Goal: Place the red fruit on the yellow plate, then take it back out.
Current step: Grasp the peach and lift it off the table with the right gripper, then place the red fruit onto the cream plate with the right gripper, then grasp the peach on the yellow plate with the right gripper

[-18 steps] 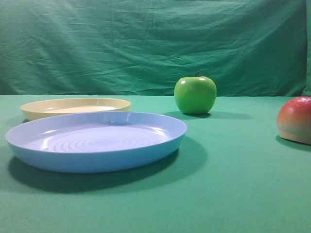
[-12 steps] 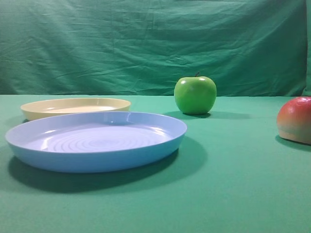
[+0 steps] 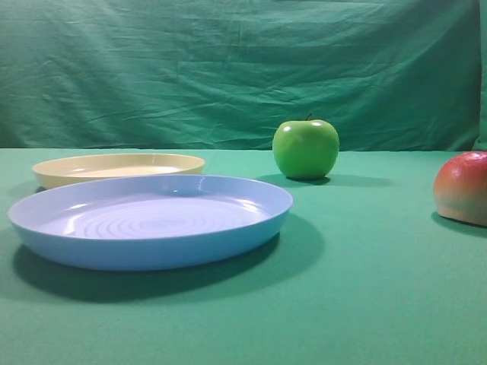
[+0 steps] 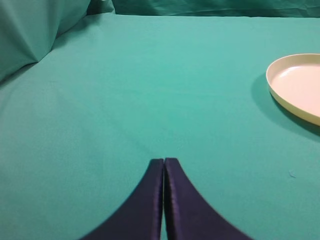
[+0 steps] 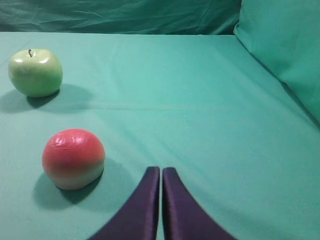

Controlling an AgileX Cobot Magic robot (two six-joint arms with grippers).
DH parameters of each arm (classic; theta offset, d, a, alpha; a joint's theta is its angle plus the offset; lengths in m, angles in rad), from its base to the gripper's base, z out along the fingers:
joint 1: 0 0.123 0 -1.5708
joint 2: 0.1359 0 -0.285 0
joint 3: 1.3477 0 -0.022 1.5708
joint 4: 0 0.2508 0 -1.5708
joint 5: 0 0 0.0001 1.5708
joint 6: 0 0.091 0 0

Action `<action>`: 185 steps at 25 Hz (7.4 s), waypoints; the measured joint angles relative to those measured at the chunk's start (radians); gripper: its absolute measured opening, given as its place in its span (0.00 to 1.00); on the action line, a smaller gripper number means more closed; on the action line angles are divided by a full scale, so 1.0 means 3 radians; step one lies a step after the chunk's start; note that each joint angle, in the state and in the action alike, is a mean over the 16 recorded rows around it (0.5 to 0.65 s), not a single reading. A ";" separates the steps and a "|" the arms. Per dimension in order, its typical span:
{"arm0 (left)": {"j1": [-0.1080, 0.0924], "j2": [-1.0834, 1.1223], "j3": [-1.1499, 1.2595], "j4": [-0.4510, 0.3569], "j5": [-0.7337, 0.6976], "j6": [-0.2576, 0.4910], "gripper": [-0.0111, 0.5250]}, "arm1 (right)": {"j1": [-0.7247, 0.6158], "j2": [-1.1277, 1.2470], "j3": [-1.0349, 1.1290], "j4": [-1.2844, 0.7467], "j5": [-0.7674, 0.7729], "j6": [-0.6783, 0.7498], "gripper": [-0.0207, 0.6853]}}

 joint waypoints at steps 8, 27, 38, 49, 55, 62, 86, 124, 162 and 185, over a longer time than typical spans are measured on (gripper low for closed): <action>0.0000 0.0000 0.0000 0.0000 0.0000 0.0000 0.02 | 0.0000 0.0000 0.0000 0.0006 -0.0010 0.0000 0.03; 0.0000 0.0000 0.0000 0.0000 0.0000 0.0000 0.02 | 0.0000 0.0175 -0.0298 0.1207 -0.0329 -0.0031 0.03; 0.0000 0.0000 0.0000 0.0000 0.0000 0.0000 0.02 | 0.0000 0.1516 -0.1266 0.1264 0.0902 -0.0171 0.03; 0.0000 0.0000 0.0000 0.0000 0.0000 0.0000 0.02 | 0.0078 0.3232 -0.1869 0.1259 0.1665 -0.0472 0.03; 0.0000 0.0000 0.0000 0.0000 0.0000 0.0000 0.02 | 0.0333 0.3815 -0.2145 0.1061 0.1580 -0.0588 0.03; 0.0000 0.0000 0.0000 0.0000 0.0000 0.0000 0.02 | 0.0647 0.4233 -0.2499 0.0739 0.1393 -0.0621 0.14; 0.0000 0.0000 0.0000 0.0000 0.0000 0.0000 0.02 | 0.0748 0.5503 -0.2986 0.0603 0.0791 -0.0872 0.94; 0.0000 0.0000 0.0000 0.0000 0.0000 0.0000 0.02 | 0.2061 0.6832 -0.6012 0.0915 0.1160 -0.1260 0.32; 0.0000 0.0000 0.0000 0.0000 0.0000 0.0000 0.02 | 0.2143 0.6602 -0.6273 0.0968 0.1982 -0.1122 0.18; 0.0000 0.0000 0.0000 0.0000 0.0000 0.0000 0.02 | 0.1965 0.4579 -0.4933 0.0855 0.2168 -0.0653 0.03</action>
